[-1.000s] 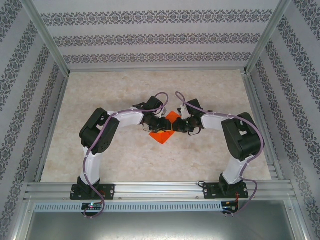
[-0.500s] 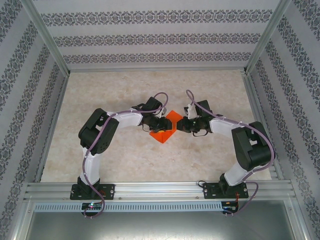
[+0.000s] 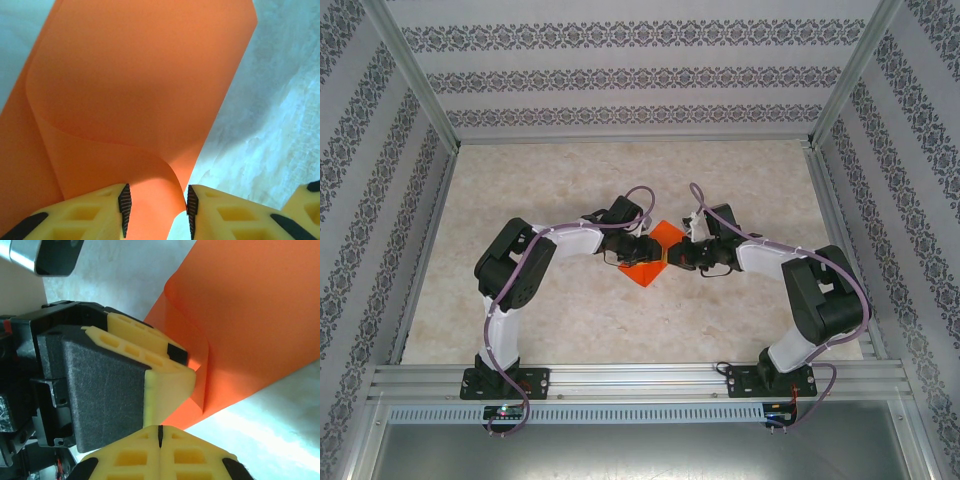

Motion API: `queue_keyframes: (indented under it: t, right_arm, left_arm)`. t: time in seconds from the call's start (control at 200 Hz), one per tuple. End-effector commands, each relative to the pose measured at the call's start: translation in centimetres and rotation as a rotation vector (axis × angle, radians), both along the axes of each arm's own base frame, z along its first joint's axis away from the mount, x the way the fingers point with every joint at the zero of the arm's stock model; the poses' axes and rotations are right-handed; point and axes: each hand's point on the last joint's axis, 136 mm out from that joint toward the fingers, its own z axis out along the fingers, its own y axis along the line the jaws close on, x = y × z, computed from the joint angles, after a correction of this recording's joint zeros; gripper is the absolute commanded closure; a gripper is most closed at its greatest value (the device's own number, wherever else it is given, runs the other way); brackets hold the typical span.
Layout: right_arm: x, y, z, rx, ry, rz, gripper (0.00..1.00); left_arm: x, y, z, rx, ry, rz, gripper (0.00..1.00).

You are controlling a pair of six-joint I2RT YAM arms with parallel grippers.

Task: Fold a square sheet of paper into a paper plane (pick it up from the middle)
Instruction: Fold the triangle a second time at the center of the table.

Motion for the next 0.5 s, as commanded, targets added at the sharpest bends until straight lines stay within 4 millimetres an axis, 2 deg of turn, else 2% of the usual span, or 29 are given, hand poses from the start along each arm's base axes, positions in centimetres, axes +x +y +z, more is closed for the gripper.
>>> queue_keyframes:
  t: [0.0,0.285,0.405,0.495]
  right_arm:
    - [0.0,0.6,1.0,0.027,-0.025,0.013,0.97]
    - [-1.3,1.0,0.1,0.039,0.007,0.015,0.99]
    - [-1.7,0.6,-0.3,0.022,0.015,0.003,0.99]
    - [-2.0,0.2,-0.4,0.013,0.019,-0.005,1.00]
  left_arm:
    - [-0.2,1.1,-0.6,0.028,-0.001,0.017,0.66]
    - [-0.1,0.5,0.0,-0.021,-0.007,0.019,0.60]
    - [0.1,0.3,0.2,-0.034,-0.010,0.024,0.53]
    - [0.1,0.4,0.2,-0.037,-0.012,0.029,0.52]
